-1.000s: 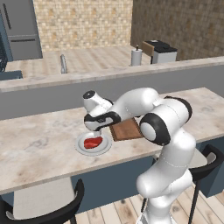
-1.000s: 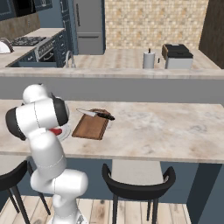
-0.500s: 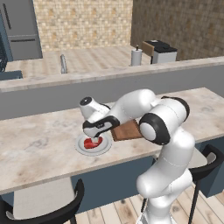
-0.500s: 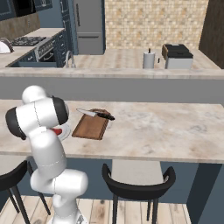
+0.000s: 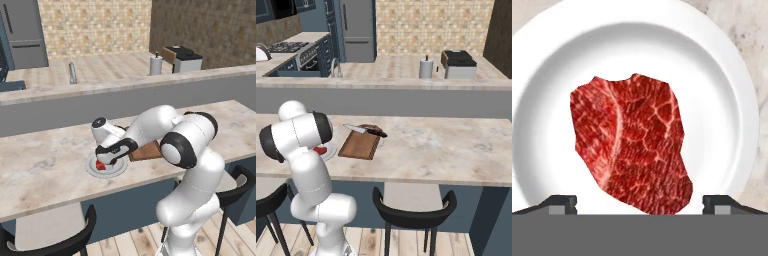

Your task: Pick up the knife from the drawer and place it on the cutting board. Then place the meat from the plate to the cutting board.

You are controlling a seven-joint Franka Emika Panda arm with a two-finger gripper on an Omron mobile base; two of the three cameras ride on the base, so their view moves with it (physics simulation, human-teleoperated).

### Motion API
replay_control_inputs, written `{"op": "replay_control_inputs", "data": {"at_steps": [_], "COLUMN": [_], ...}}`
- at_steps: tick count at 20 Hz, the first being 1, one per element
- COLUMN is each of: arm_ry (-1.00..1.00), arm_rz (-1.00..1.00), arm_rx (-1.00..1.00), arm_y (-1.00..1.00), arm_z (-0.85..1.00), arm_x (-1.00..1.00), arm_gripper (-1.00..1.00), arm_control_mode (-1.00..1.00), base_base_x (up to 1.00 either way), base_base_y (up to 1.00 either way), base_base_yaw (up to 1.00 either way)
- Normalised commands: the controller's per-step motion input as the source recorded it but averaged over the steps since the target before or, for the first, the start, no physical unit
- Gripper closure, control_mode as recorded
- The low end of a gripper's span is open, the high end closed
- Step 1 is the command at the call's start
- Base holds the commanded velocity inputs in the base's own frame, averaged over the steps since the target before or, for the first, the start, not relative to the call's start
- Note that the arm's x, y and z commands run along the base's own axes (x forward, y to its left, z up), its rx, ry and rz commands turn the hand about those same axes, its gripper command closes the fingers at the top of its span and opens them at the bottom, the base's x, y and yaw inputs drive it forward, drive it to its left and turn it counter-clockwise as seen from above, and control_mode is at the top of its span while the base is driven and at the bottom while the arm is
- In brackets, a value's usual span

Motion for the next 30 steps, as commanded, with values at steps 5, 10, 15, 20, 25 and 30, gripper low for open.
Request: {"op": "replay_control_inputs", "data": {"at_steps": [5, 10, 15, 20, 25, 30], "arm_ry": [0.02, 0.05, 0.05, 0.04, 0.03, 0.02], "arm_rz": [0.03, 0.02, 0.02, 0.02, 0.03, 0.03], "arm_rx": [0.01, 0.0, 0.0, 0.0, 0.0, 0.0], "arm_y": [0.02, 0.03, 0.07, 0.09, 0.12, 0.16], "arm_z": [-0.12, -0.09, -0.11, -0.12, -0.13, -0.19], "arm_x": [0.0, 0.04, 0.13, 0.15, 0.15, 0.1], "arm_gripper": [-1.0, -1.0, -1.0, -1.0, -1.0, -1.0], "arm_control_mode": [-1.0, -1.0, -1.0, -1.0, -1.0, -1.0], "base_base_x": [0.0, 0.0, 0.0, 0.0, 0.0, 0.0], "base_base_y": [0.0, 0.0, 0.0, 0.0, 0.0, 0.0], "base_base_yaw": [0.0, 0.0, 0.0, 0.0, 0.0, 0.0]}}
